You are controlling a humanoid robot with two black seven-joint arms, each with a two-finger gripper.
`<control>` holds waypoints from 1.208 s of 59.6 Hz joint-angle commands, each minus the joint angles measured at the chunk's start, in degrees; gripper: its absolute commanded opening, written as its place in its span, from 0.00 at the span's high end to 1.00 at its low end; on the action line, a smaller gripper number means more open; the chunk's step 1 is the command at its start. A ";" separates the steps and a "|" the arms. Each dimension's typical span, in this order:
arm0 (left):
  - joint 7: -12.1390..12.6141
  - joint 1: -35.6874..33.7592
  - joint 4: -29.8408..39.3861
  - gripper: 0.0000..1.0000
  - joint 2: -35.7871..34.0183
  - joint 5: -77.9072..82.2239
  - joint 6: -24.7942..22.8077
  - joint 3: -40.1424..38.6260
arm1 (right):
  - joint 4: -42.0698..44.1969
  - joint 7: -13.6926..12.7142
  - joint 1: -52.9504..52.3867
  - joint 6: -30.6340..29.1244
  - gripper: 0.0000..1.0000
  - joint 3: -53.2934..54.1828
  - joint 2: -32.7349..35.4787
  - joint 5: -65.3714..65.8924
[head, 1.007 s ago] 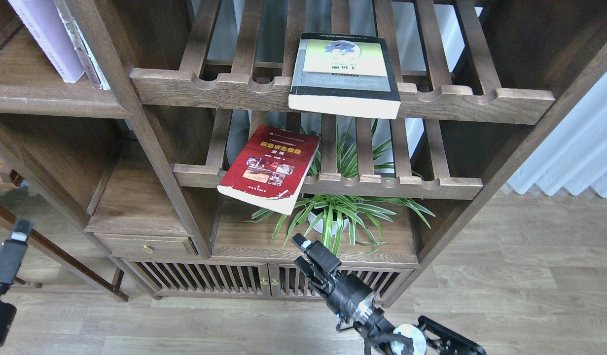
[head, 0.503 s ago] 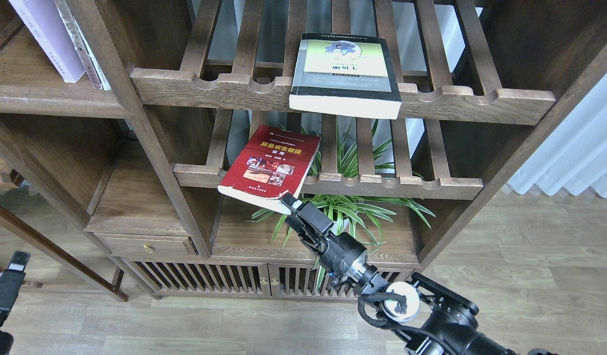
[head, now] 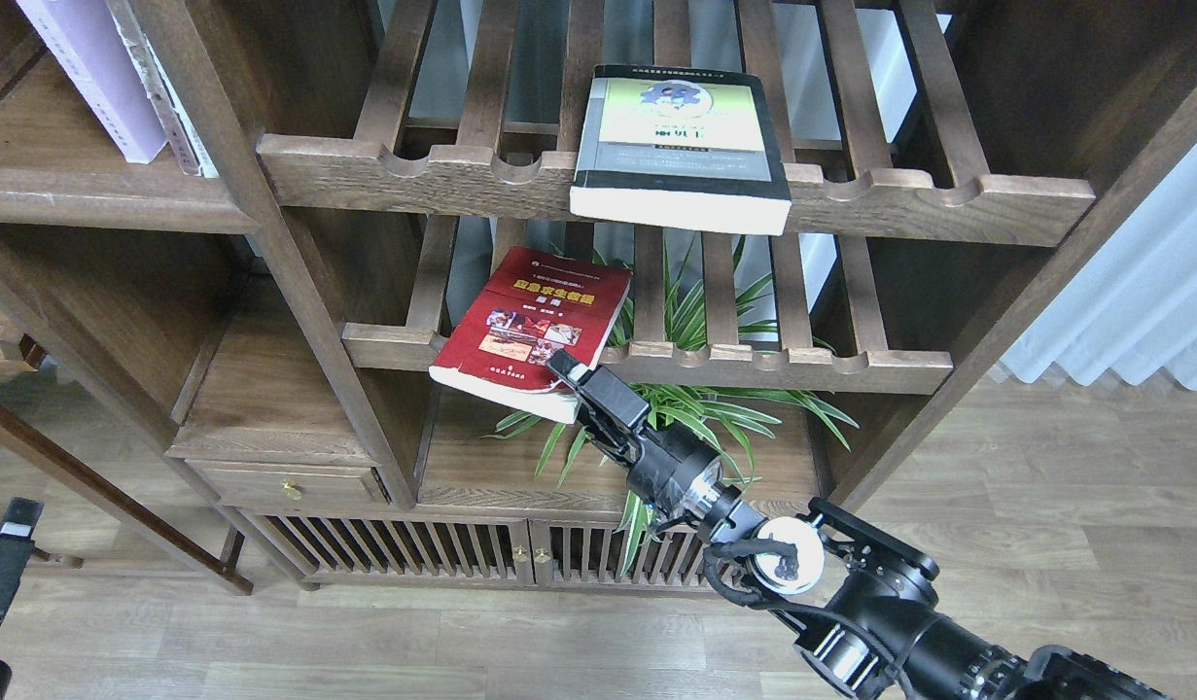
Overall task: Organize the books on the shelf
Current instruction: 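Reach the right gripper to the red book and grasp it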
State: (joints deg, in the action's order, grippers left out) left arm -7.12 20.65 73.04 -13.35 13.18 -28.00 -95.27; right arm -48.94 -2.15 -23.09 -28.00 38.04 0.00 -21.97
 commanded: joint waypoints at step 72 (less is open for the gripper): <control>0.88 -0.17 0.08 0.01 -0.19 -0.62 0.00 0.96 | 1.65 -1.10 -1.17 0.23 0.85 -0.69 0.00 -2.03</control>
State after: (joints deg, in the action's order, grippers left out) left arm -6.50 20.53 73.13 -13.60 12.74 -28.00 -94.98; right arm -46.85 -2.24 -24.62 -26.92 37.93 0.00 -23.98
